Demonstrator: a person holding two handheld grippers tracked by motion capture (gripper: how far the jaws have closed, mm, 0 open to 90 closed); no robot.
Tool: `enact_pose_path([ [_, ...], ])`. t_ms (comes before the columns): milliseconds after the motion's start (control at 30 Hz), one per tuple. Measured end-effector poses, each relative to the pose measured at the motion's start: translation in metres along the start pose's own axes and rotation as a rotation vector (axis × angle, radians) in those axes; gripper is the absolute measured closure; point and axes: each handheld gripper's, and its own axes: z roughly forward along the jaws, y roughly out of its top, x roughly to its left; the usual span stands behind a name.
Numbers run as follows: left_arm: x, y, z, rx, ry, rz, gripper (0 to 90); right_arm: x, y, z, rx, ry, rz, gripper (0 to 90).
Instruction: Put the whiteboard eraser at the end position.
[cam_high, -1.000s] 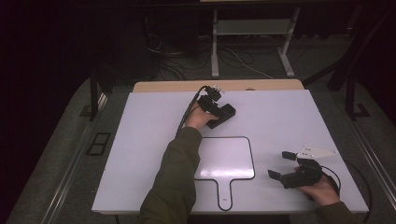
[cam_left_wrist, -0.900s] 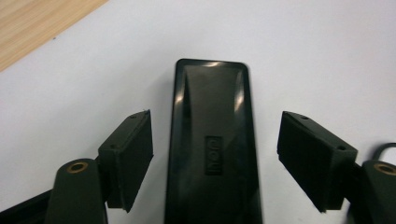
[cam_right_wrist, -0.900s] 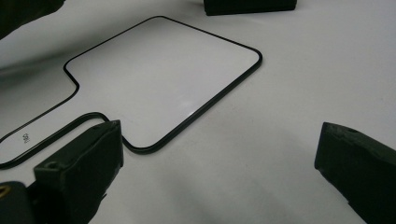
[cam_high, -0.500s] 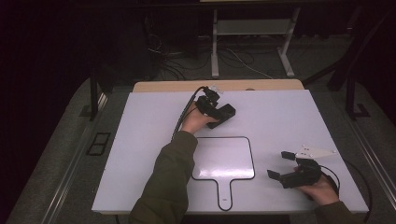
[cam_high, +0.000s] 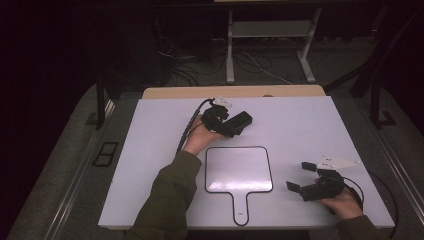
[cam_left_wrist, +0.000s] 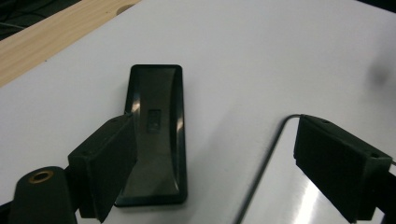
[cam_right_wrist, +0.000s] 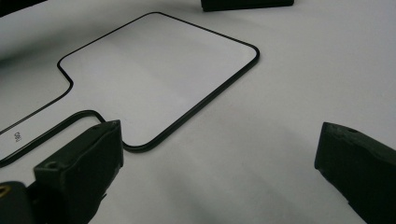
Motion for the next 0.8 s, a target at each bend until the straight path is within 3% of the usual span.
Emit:
enact_pose_path([
  [133,-0.007,-0.006,-0.007,0.012,0.0,0.019,11.6,-0.001,-0.001,0.0,0.001,0.001,0.008,0.2],
  [500,-0.023,-0.029,-0.026,-0.011,0.003,0.021,11.5,-0.002,-0.001,-0.001,-0.012,0.002,0.022,0.2],
  [800,-0.036,-0.056,-0.046,-0.033,-0.002,-0.008,11.2,0.001,-0.001,0.003,0.0,0.014,0.014,0.2],
])
